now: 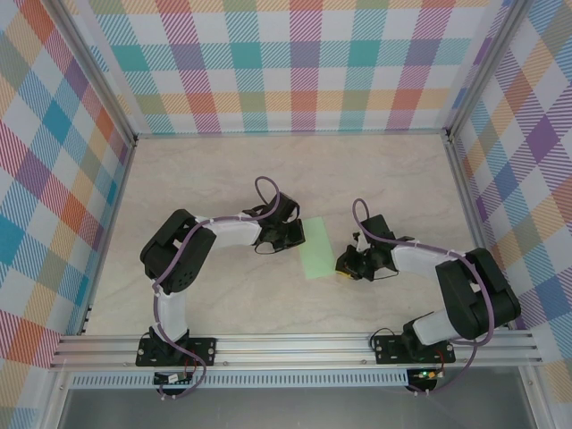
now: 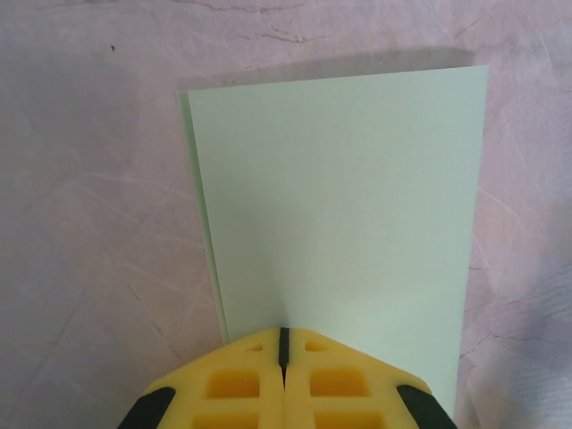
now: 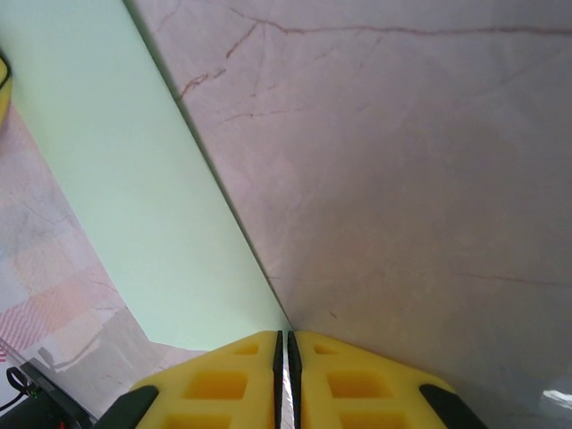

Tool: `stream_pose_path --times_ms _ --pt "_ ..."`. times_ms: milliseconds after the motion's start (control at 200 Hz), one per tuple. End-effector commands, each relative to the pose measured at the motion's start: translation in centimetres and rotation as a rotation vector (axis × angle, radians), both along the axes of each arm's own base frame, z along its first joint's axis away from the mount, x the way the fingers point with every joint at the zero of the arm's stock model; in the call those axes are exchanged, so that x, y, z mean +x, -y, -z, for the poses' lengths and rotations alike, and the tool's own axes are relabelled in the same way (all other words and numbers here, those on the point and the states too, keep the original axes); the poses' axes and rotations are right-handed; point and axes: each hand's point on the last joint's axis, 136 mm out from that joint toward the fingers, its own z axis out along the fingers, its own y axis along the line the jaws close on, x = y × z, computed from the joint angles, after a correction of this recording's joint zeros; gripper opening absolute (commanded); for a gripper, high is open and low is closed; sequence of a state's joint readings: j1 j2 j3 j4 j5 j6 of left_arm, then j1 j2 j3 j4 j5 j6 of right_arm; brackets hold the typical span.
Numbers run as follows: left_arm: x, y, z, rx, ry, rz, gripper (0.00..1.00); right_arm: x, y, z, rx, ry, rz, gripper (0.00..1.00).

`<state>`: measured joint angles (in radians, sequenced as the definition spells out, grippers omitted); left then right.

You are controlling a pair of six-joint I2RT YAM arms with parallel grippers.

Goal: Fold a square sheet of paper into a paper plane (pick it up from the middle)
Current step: Fold the square sheet of paper in half at the center of the table, then rotate the square sheet of paper at the center of the table.

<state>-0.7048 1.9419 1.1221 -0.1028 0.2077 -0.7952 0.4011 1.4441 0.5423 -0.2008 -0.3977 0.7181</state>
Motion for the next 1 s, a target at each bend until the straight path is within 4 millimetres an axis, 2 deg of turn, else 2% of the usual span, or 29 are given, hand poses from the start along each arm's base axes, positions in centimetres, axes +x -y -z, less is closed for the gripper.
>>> stream_pose_path --times_ms 0,115,250,345,440,590,800,905,995 --pt "-5.8 -6.6 7.2 0.312 -0.229 -0.005 0.00 -2.6 1.0 1.0 -0.054 -0.102 -0.023 0.14" --pt "-4.9 -5.1 5.5 0.253 -0.194 0.024 0.01 -1.4 0.2 -0.4 -0.042 -0.063 -0.037 0.14" --pt "-2.4 -2.8 0.4 0.169 -0.085 0.050 0.08 0.6 -0.4 -3.3 -0.037 0.028 -0.037 0.15" --pt "-1.0 -2.2 -3.1 0.141 -0.007 0.042 0.21 1.9 -0.8 -5.1 -0.042 0.094 -0.040 0.16" --pt "-0.3 -2.7 -5.3 0.140 0.049 0.012 0.31 2.4 -1.8 -5.3 -0.049 0.107 -0.065 0.17" --pt "-0.1 -5.1 -6.2 0.176 0.077 -0.054 0.36 2.9 -3.6 -3.9 -0.112 0.093 -0.118 0.17" --pt "-1.2 -9.5 -6.1 0.219 0.078 -0.154 0.38 3.3 -4.1 -1.4 -0.172 0.038 -0.126 0.17" --pt "-1.9 -11.3 -6.0 0.235 0.076 -0.189 0.39 2.7 -4.4 -0.3 -0.185 -0.008 -0.123 0.17" --pt "-2.4 -12.7 -5.9 0.241 0.072 -0.215 0.39 1.2 -4.8 0.7 -0.174 -0.089 -0.090 0.17"
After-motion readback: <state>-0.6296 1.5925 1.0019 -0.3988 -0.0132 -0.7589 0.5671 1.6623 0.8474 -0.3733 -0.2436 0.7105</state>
